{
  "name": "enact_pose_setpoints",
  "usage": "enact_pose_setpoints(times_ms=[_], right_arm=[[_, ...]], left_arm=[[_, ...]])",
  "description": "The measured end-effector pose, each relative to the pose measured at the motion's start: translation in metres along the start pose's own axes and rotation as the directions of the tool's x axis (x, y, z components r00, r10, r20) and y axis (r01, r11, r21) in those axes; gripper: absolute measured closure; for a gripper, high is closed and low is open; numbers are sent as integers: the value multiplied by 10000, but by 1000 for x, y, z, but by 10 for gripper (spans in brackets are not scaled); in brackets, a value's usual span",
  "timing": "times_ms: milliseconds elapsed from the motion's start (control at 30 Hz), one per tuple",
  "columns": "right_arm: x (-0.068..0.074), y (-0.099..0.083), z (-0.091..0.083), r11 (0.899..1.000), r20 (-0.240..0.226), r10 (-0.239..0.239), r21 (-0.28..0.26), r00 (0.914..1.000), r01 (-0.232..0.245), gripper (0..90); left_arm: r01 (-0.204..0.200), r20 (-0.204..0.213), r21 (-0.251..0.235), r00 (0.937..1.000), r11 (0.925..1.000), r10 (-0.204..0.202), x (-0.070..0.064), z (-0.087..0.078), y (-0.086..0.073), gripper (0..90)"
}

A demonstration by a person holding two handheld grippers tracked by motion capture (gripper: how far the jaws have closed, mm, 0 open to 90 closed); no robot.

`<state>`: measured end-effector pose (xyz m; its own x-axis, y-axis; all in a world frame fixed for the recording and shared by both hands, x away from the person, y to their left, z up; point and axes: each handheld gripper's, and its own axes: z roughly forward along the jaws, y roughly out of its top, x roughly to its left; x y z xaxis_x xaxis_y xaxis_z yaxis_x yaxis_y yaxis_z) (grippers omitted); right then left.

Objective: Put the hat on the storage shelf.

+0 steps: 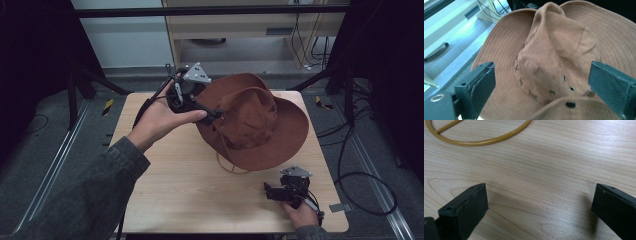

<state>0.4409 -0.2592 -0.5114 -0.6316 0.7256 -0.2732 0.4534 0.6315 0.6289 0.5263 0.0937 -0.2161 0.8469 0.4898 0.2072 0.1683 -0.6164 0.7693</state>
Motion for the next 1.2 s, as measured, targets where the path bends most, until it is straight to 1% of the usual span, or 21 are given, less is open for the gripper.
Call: enact_pose_setpoints(times_ms=[100, 167, 200, 233, 267, 333, 400, 433, 467, 533, 600, 633, 700, 733, 800, 867, 900, 967, 1000, 1100, 1200], right_arm=[[0, 0, 0, 10000, 7, -7, 0, 10000, 7, 7], [0, 0, 0, 10000, 0, 3, 0, 10000, -3, 7], [0, 0, 0, 10000, -68, 2, 4, 10000, -1, 7], [0, 0, 0, 10000, 13, -3, 5, 10000, 3, 6], [0, 0, 0, 10000, 9, 4, 1, 10000, -4, 7], [0, 0, 0, 10000, 8, 0, 7, 10000, 0, 7], [0, 0, 0, 10000, 5, 1, 2, 10000, -1, 7], [0, 0, 0, 10000, 103, -1, 21, 9999, 1, 7], [0, 0, 0, 10000, 2, 5, 2, 10000, -5, 7], [0, 0, 0, 10000, -1, -1, 1, 10000, 1, 7], [0, 0, 0, 10000, 106, -8, 21, 9999, 8, 6], [0, 0, 0, 10000, 72, -16, 37, 10000, 15, 7], [0, 0, 0, 10000, 78, -11, 31, 10000, 11, 6], [0, 0, 0, 10000, 101, -12, 42, 9999, 12, 7], [0, 0, 0, 10000, 102, -3, 39, 9999, 3, 6], [0, 0, 0, 10000, 108, -12, 38, 9999, 12, 6], [0, 0, 0, 10000, 108, -12, 38, 9999, 12, 6], [0, 0, 0, 10000, 107, -7, 34, 9999, 7, 7], [0, 0, 0, 10000, 107, -7, 34, 9999, 7, 7], [0, 0, 0, 10000, 105, -7, 37, 9999, 6, 6], [0, 0, 0, 10000, 109, 1, 40, 9999, -1, 7]], left_arm=[[83, -65, 1, 9999, 10000, -83, 4, -8, -9, 66], [114, -105, -4, 9999, 9999, -114, 5, -11, -13, 66], [193, -125, -38, 9997, 9998, -193, 6, -14, -16, 65], [214, -142, -44, 9997, 9998, -215, 7, -15, -18, 64], [302, -182, -96, 9994, 9995, -304, 9, -20, -22, 62], [314, -202, -118, 9993, 9994, -316, 10, -23, -24, 61], [424, -282, -151, 9987, 9990, -428, 12, -28, -29, 60], [454, -312, -179, 9985, 9988, -460, 13, -30, -31, 60], [487, -343, -193, 9982, 9986, -494, 14, -33, -34, 60], [555, -366, -265, 9977, 9981, -565, 14, -36, -37, 60], [640, -537, -400, 9964, 9972, -661, 15, -42, -46, 63], [676, -573, -415, 9959, 9969, -699, 15, -44, -49, 62], [683, -595, -413, 9957, 9968, -707, 16, -45, -52, 63], [762, -607, -404, 9951, 9963, -786, 16, -48, -59, 62], [851, -618, -408, 9942, 9955, -876, 17, -51, -65, 61], [920, -629, -424, 9935, 9949, -946, 18, -53, -73, 59], [920, -629, -424, 9935, 9949, -946, 18, -53, -73, 58], [1000, -620, -383, 9928, 9943, -1022, 17, -54, -85, 56], [1000, -620, -383, 9928, 9943, -1022, 17, -54, -85, 55], [1134, -574, -346, 9917, 9929, -1152, 17, -52, -100, 51], [1265, -599, -200, 9900, 9918, -1275, 18, -45, -118, 42]])
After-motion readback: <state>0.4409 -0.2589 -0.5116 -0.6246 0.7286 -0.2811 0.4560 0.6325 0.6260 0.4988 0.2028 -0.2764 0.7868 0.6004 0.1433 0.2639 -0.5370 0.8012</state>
